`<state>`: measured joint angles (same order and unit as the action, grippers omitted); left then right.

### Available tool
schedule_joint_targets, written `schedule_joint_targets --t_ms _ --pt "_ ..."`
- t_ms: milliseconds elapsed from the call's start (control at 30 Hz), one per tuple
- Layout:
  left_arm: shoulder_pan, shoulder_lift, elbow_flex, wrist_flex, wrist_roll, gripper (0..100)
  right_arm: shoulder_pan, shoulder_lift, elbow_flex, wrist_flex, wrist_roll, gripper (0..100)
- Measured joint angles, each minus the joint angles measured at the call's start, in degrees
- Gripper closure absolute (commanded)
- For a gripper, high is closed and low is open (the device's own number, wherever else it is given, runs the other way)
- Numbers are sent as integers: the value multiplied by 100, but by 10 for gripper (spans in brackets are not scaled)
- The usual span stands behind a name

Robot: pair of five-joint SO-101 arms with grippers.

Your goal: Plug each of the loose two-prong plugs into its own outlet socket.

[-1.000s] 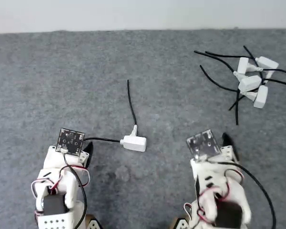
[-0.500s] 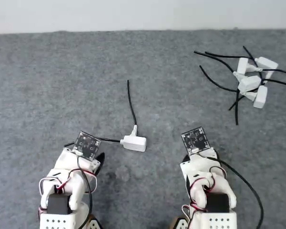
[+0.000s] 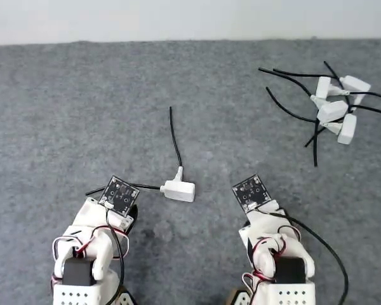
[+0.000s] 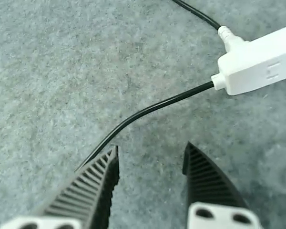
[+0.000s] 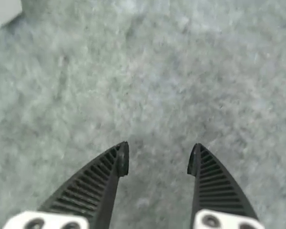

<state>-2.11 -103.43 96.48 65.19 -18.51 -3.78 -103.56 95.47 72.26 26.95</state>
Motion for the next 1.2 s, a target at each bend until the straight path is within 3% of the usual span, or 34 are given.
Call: schedule_joint_targets --t_ms 167,433,1200 --pt "0 0 0 35 -26 798 0 0 0 299 35 793" --pt "-9 0 0 738 -35 799 0 0 0 299 35 793" --pt "0 0 0 738 -35 799 0 0 0 299 35 793"
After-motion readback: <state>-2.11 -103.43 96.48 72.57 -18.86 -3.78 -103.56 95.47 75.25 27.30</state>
